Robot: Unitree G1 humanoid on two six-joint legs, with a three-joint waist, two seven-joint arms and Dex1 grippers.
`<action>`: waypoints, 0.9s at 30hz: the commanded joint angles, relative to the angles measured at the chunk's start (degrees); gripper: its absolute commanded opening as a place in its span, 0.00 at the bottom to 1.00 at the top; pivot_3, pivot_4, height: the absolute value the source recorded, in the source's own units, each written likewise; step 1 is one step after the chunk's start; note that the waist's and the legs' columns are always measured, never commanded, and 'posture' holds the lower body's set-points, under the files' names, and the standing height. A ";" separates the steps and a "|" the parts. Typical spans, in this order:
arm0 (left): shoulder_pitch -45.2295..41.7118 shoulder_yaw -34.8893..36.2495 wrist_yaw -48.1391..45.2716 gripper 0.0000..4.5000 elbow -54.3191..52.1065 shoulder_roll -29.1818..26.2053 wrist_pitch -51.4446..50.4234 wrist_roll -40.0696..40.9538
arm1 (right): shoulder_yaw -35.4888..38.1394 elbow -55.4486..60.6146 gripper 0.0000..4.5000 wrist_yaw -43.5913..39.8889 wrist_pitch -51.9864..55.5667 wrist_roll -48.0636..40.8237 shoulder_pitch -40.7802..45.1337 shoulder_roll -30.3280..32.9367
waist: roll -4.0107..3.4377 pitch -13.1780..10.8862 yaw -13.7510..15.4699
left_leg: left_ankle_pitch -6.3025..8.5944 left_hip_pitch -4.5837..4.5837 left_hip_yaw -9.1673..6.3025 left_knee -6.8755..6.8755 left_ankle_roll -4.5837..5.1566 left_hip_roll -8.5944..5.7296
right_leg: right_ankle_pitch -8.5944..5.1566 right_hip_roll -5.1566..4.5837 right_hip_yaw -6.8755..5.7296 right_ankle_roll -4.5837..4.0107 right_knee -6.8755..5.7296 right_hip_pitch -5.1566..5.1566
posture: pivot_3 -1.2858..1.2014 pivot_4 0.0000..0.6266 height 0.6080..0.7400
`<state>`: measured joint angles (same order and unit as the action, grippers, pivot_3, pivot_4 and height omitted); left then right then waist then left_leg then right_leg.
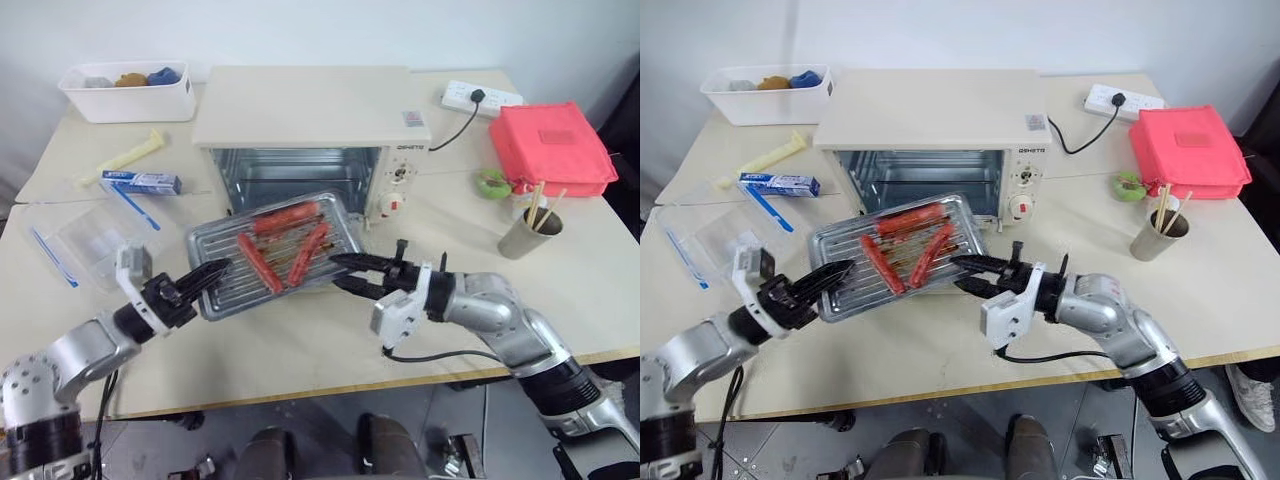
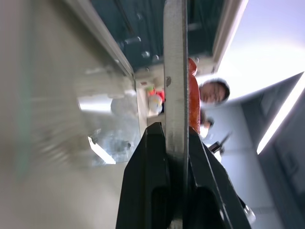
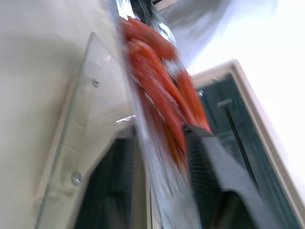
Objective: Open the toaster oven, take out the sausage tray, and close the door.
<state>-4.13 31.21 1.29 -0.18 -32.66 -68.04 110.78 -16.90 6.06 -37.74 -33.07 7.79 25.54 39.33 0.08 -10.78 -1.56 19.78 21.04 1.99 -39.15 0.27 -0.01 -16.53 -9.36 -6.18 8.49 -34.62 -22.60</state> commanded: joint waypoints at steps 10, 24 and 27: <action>20.60 12.04 -9.13 0.00 -10.87 7.31 3.50 2.22 | 9.84 -9.52 0.54 -16.21 10.97 -25.05 -4.00 5.09 | 0.03 0.01 0.87 | 0.04 0.00 0.12 -0.05 0.11 0.04 | 0.00 -0.04 0.05 -0.01 0.33 0.17 | 0.52 0.24 1.00; 27.29 24.03 -9.71 0.00 -18.23 29.61 19.61 2.22 | 9.82 -35.19 0.01 -30.63 19.51 -24.34 3.14 -1.33 | 0.07 0.05 1.40 | 0.13 0.04 0.32 -0.07 0.26 -0.04 | 0.04 -0.04 0.08 -0.06 0.61 0.19 | 0.52 0.24 1.00; 25.92 25.42 -6.65 0.00 -19.48 32.53 23.58 2.22 | 10.73 -36.45 0.01 -34.31 20.00 -25.93 4.94 -3.93 | 0.08 0.05 1.45 | 0.12 0.03 0.31 -0.09 0.26 0.00 | 0.05 0.01 0.06 -0.07 0.61 0.18 | 0.52 0.24 1.00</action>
<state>21.76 54.38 -6.30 -16.74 -0.44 -46.77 111.04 -7.06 -30.66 -69.79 -12.97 -16.61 29.36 36.01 0.16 -10.73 -0.10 19.90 21.07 2.29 -39.24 0.52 -0.01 -16.48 -9.35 -6.13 8.42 -34.01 -22.42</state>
